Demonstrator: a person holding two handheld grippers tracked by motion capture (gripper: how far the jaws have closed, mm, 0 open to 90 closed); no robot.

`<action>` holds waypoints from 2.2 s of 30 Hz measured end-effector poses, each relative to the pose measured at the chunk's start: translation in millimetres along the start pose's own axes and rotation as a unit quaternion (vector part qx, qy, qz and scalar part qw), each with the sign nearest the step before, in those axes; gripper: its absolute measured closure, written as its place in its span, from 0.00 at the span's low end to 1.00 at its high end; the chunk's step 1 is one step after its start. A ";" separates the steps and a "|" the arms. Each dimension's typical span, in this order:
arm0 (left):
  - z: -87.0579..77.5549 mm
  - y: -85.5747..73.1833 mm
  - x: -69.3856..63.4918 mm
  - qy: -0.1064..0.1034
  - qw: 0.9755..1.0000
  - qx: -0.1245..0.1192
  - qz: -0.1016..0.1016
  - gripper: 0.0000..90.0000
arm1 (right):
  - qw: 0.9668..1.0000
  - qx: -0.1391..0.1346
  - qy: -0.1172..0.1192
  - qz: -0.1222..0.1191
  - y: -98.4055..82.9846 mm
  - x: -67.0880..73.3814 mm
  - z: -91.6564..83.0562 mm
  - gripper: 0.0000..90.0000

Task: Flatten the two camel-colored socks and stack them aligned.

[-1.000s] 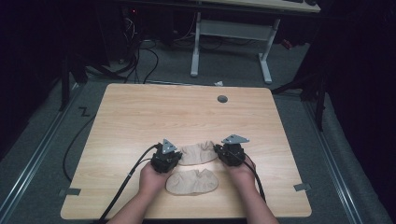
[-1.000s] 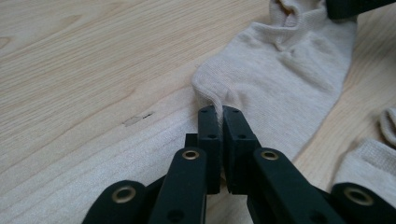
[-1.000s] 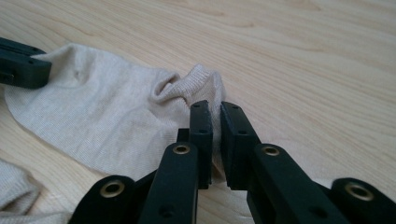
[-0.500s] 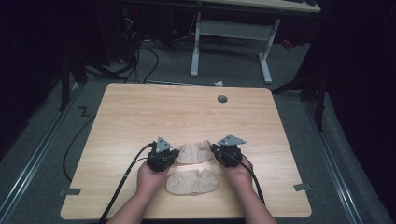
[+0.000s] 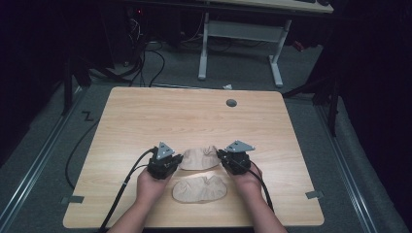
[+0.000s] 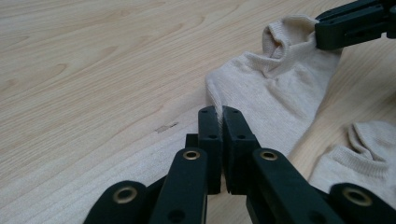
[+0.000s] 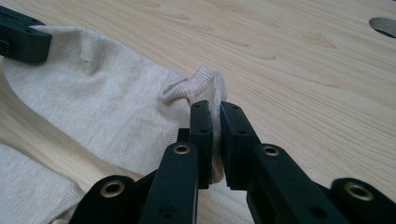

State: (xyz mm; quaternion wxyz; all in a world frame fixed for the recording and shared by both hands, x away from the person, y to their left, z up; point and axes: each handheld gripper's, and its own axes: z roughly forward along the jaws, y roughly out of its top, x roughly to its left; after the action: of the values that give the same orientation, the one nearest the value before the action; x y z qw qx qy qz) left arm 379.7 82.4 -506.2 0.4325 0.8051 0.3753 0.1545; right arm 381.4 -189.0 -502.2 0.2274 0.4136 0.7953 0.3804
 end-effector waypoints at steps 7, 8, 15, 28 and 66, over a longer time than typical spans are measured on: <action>-5.3 1.3 -2.7 -0.003 1.000 -0.005 0.000 0.97 | 1.000 -0.008 -0.005 -0.013 1.2 5.7 -7.2 0.93; -7.1 1.8 -2.8 -0.004 1.000 -0.007 -0.001 0.97 | 1.000 -0.010 -0.004 -0.012 1.3 6.6 -8.3 0.93; -17.0 0.1 -7.7 -0.011 1.000 -0.008 0.006 0.97 | 1.000 -0.012 -0.005 -0.018 -2.0 12.3 -18.0 0.93; -43.0 -12.5 -16.7 -0.038 0.999 0.013 0.031 0.97 | 0.998 -0.018 -0.004 -0.054 -9.4 31.1 -40.2 0.93; -53.7 -46.9 -38.4 -0.062 0.992 0.074 0.077 0.96 | 0.996 0.041 0.020 -0.076 -53.5 56.7 -63.7 0.93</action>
State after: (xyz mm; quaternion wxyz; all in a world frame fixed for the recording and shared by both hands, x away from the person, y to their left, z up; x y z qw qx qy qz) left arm 301.0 101.4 -510.4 0.3813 0.8694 0.2946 0.1094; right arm 281.0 -188.1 -508.6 0.2225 0.3535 0.8438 0.3369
